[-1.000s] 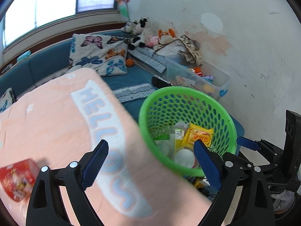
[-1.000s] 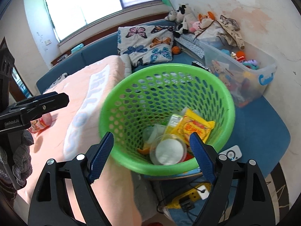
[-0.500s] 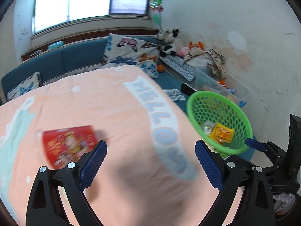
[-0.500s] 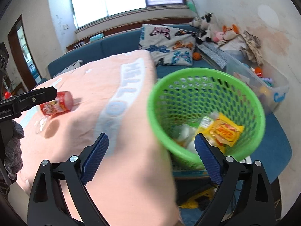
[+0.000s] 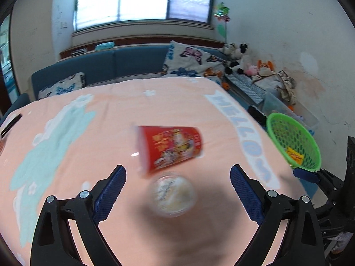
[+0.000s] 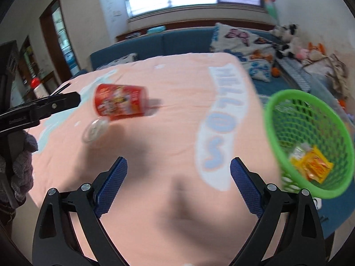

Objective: Collect trash
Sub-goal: 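Move both tools back over the table toward the red cup and second pudding cup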

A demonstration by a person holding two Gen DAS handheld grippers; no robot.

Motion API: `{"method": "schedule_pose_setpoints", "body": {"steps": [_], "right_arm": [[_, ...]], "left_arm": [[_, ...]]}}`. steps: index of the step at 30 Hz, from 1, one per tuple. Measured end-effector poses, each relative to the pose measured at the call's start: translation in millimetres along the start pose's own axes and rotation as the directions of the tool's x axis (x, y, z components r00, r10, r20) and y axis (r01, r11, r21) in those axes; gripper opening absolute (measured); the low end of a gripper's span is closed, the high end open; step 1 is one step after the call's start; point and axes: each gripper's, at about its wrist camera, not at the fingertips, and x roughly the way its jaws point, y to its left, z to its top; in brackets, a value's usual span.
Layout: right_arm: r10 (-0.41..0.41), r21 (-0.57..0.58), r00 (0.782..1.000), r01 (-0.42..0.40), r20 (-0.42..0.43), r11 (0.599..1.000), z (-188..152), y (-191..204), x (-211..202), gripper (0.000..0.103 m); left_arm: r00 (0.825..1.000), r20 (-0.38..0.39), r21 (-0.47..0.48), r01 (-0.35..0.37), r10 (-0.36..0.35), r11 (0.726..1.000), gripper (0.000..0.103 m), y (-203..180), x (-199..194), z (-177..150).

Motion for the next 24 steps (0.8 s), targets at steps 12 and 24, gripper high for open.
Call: {"method": "schedule_pose_setpoints", "body": {"steps": [12,24], "right_arm": [[0.127,-0.130,0.990,-0.135,-0.067,0.982,9.2,81.6,42.3,0.093],[0.128,-0.168,0.984,-0.148,-0.123,0.975,23.0,124.5,83.9,0.093]], "left_arm": [[0.997,0.006,-0.103,-0.070,0.071,0.992,0.092,64.9,-10.4,-13.3],[0.996,0.008,-0.147,-0.086,0.088,0.985,0.088,102.6,-11.5,-20.9]]}}
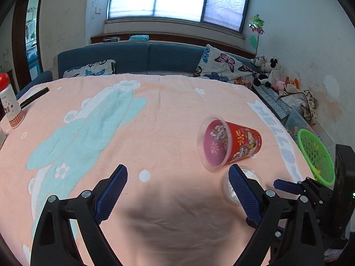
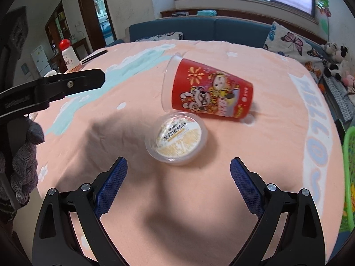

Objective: Collect trash
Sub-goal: 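Move both tools back over the table toward the red cup and second pudding cup, then lower the right tool onto the second sealed pudding cup and grasp it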

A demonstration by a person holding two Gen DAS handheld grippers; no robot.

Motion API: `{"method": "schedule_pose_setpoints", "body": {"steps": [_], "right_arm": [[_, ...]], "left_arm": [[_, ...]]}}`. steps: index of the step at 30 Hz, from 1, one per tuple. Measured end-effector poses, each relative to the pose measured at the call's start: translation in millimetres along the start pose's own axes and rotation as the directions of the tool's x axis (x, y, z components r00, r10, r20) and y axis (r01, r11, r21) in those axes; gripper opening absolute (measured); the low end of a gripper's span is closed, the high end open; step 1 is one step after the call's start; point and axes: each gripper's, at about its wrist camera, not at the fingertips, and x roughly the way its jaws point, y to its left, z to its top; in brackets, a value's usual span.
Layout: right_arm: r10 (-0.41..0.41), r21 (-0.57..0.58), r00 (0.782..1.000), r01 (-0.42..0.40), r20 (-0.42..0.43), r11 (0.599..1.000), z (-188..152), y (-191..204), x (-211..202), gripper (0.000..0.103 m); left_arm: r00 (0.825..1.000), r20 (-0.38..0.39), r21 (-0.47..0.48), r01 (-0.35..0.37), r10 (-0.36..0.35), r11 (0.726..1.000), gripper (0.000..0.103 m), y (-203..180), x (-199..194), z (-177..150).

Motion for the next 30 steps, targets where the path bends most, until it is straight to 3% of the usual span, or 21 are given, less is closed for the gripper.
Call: {"method": "schedule_pose_setpoints", "body": {"steps": [19,23,30], "right_arm": [[-0.036,-0.025,0.997,0.035,-0.061,0.999,17.6,9.2,45.6,0.090],[-0.037,-0.025,0.997,0.035,-0.068,0.999,19.4,10.3,50.0,0.085],[-0.038,-0.028,0.996,0.035,-0.078,0.999,18.6,8.3,53.7,0.067]], "left_arm": [[0.999,-0.032,-0.038,0.006,-0.007,0.999,0.086,28.3,15.0,-3.0],[0.999,-0.035,-0.036,0.009,-0.010,0.999,0.086,28.2,17.4,-2.7],[0.999,-0.049,-0.034,0.014,-0.015,0.999,0.085,25.1,22.1,-3.5]]}}
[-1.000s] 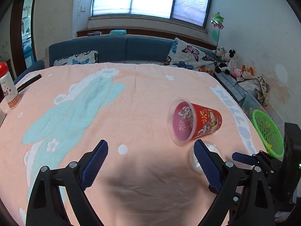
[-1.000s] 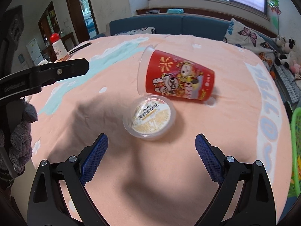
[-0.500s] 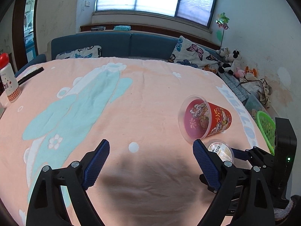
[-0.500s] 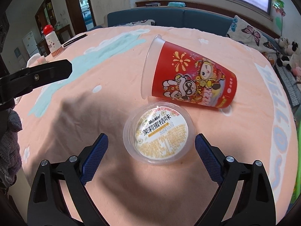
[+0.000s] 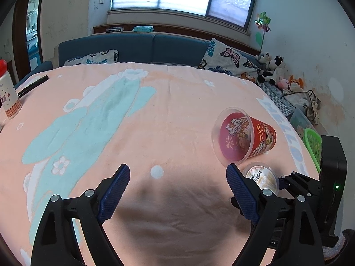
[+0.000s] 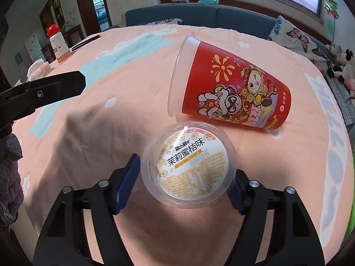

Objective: Collect trash
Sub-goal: 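Lower the right tool onto the second sealed pudding cup and grasp it, then grasp the red paper cup with the left tool while the right tool holds the pudding cup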

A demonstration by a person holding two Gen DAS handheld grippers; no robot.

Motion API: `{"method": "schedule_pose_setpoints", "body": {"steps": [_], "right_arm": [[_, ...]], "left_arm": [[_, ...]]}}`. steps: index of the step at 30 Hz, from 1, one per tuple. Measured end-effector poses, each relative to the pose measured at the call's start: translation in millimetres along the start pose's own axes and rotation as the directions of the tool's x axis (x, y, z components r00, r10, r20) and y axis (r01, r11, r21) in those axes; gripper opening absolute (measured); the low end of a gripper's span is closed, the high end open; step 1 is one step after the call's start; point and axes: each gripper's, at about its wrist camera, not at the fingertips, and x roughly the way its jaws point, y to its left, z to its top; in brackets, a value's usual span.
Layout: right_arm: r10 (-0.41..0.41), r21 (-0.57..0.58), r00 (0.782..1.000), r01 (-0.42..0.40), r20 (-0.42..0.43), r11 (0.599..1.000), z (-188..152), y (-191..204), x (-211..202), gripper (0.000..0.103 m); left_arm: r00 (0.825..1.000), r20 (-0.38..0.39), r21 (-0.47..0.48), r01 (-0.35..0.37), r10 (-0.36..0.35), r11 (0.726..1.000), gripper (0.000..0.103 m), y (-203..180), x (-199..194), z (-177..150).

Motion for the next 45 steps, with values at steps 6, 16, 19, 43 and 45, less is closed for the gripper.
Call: {"method": "schedule_pose_setpoints", "body": {"steps": [6,16,19,43,45], "right_arm": [[0.014,0.001,1.000,-0.014,0.001,1.000,-1.5,-0.9,-1.8,0.063],[0.016,0.005,1.000,-0.016,0.011,1.000,-6.9,-5.6,-11.9,0.063],[0.014,0.010,1.000,-0.014,0.015,1.000,-10.1,-8.8,-16.9,0.063],[-0.049,0.066,0.998,0.046,0.040,0.997,-36.2,-48.1,-59.4,0.063],[-0.051,0.071,0.998,0.048,0.040,0.996,-37.3,-50.5,-60.2,0.063]], "left_arm": [[1.000,-0.011,0.009,0.003,-0.003,1.000,0.085,-4.9,3.7,-1.8],[1.000,-0.010,0.016,0.023,-0.023,1.000,0.084,-16.5,3.4,-0.6],[0.999,-0.009,0.019,0.041,-0.040,0.999,0.084,-21.9,3.3,0.1],[0.984,-0.078,0.084,0.168,-0.162,0.982,0.076,-77.3,44.6,16.0],[0.983,-0.087,0.088,0.170,-0.162,0.982,0.072,-81.6,49.7,16.4]]}}
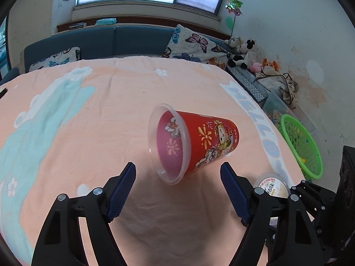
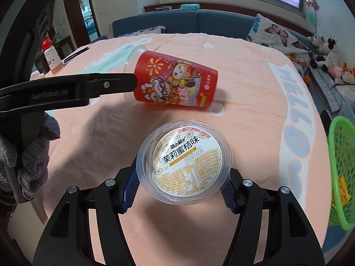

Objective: Collect trash
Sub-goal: 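Grasp the red paper cup with the left tool while the right tool holds the pudding cup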

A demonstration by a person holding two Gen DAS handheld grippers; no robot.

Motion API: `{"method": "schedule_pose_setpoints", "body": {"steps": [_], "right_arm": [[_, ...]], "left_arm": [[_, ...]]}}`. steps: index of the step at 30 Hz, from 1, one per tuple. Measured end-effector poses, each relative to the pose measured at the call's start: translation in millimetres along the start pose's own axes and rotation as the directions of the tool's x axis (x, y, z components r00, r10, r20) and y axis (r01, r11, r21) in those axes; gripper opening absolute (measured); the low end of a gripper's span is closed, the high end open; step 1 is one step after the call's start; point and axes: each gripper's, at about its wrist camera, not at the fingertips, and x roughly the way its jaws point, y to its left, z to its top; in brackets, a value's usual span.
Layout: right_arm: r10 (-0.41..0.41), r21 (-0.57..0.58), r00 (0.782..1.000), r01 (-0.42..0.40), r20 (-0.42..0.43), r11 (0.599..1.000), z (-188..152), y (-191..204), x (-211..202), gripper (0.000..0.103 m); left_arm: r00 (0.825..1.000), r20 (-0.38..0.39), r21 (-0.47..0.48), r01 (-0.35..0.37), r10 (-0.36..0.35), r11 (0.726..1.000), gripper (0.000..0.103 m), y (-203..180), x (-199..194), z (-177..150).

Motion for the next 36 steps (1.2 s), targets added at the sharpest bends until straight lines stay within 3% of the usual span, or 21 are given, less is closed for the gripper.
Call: {"method": "schedule_pose_setpoints", "body": {"steps": [17,25,33,36], "right_arm": [[-0.033,-0.003,0.999,0.033,-0.008,0.999,-1.7,-6.0,-4.2,0.063],[-0.041,0.002,0.999,0.041,-0.017,0.999,-6.0,-10.2,-4.6,0.063],[-0.039,0.005,0.999,0.039,-0.019,0.999,-6.5,-13.2,-3.0,0.063],[-0.038,0.006,0.999,0.038,-0.019,0.999,-7.9,-13.8,-3.5,0.063]], "left_arm": [[0.997,-0.050,0.032,0.058,-0.056,0.998,0.067,-15.3,40.2,8.1],[0.993,-0.076,0.032,0.093,-0.091,0.995,0.058,-21.0,55.9,7.0],[0.987,-0.077,0.037,0.142,-0.138,0.989,0.041,-25.3,59.0,5.7],[0.985,-0.082,0.035,0.153,-0.150,0.988,0.040,-26.7,61.0,5.8]]}}
